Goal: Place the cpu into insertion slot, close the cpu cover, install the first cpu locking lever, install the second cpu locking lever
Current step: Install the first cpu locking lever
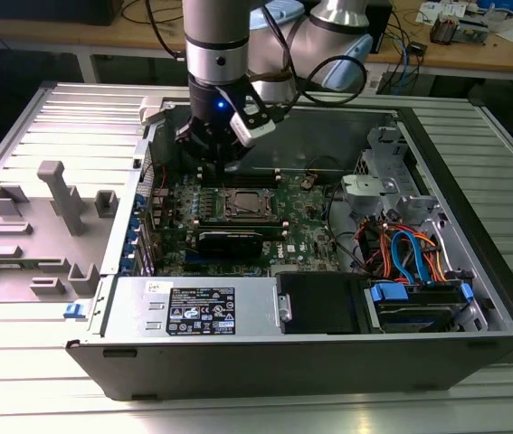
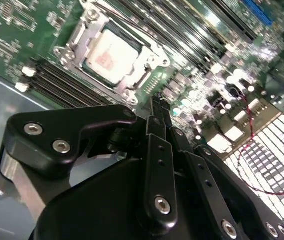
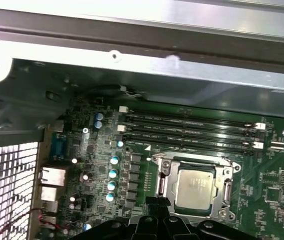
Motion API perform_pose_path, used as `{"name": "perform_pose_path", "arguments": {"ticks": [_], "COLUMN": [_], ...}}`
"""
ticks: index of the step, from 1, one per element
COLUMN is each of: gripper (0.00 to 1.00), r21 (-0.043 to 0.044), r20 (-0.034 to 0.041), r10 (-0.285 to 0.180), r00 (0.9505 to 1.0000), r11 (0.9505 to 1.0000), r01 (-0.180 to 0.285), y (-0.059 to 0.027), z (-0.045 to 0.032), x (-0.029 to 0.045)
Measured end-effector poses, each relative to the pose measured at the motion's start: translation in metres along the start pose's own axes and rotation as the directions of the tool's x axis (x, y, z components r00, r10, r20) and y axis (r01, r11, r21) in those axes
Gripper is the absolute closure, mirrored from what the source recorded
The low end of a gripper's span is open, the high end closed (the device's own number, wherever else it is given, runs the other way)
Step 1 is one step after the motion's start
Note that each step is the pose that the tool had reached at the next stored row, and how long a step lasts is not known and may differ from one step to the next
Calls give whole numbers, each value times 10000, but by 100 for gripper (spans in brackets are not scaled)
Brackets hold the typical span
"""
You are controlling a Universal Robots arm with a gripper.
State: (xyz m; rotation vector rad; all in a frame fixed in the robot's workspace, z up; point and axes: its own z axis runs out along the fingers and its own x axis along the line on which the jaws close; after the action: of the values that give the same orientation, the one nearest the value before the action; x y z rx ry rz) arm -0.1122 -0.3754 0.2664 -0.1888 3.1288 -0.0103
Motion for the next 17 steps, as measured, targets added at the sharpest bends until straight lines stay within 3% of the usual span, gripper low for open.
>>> {"name": "perform_pose_path", "arguments": {"ticks": [6, 13, 17], "gripper": [89, 89, 89], "r21": [2, 7, 6], "r20": [28, 47, 48], "r10": [23, 232, 231], "r00": [10000, 9997, 9997], "r11": [10000, 9997, 9997], "r01": [-23, -232, -232], "y": [17, 51, 152], "z": [19, 27, 27], "x": [136, 162, 157]}}
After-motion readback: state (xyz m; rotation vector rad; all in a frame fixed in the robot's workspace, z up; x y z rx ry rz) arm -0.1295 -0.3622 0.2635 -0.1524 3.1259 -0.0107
